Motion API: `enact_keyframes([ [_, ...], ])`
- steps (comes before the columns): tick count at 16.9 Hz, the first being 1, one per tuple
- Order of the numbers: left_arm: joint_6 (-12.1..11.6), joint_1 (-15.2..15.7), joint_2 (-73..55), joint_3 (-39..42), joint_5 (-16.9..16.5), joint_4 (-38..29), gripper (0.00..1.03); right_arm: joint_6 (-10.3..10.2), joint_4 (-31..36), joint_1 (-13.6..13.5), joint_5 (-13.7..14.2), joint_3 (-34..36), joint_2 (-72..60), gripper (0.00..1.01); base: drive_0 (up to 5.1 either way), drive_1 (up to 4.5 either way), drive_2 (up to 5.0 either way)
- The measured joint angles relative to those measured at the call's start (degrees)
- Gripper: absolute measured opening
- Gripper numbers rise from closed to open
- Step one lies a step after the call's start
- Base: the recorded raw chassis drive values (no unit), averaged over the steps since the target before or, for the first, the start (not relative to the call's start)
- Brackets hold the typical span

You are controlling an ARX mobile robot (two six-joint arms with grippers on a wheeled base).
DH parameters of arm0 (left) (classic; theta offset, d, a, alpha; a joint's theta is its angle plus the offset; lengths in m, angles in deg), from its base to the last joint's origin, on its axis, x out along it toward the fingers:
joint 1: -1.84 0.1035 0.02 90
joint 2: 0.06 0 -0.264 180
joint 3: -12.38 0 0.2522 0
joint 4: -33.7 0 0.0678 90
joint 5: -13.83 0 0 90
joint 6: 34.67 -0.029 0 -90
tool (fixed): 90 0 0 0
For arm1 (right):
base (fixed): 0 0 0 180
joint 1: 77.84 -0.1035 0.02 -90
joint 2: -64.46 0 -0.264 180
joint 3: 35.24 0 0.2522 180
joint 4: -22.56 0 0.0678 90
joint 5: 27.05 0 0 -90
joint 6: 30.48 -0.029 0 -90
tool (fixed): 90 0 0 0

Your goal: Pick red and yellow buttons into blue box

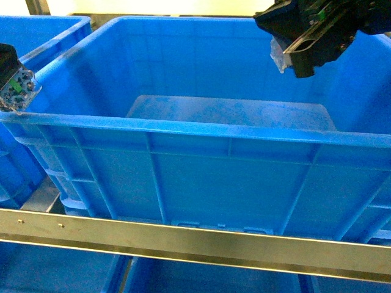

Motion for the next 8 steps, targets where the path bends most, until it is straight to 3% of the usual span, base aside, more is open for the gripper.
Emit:
enact_keyframes([
  [2, 0.0, 0.0, 0.0, 0.0, 0.0, 0.0, 0.24, 1.6, -2.9, -0.1, 0.0, -2.3, -2.7, 0.29, 0.0, 0.0, 0.0],
  [3, 0.0, 0.0, 0.0, 0.0, 0.0, 0.0, 0.24, 2.1, -3.0, -0.4, 0.0, -2.3, -2.8, 0.38, 0.0, 0.0, 0.0],
  [6, 0.0, 0.0, 0.0, 0.0, 0.0, 0.0, 0.24, 2.5, -2.8, -0.4, 0.0, -2.5, -2.8, 0.51, 0.0, 0.0, 0.0],
  [8, 0.0, 0.0, 0.0, 0.0, 0.0, 0.0, 0.24, 2.5, -2.8, -0.4, 0.0, -2.6, -2.8, 0.54, 0.0, 0.0, 0.0],
])
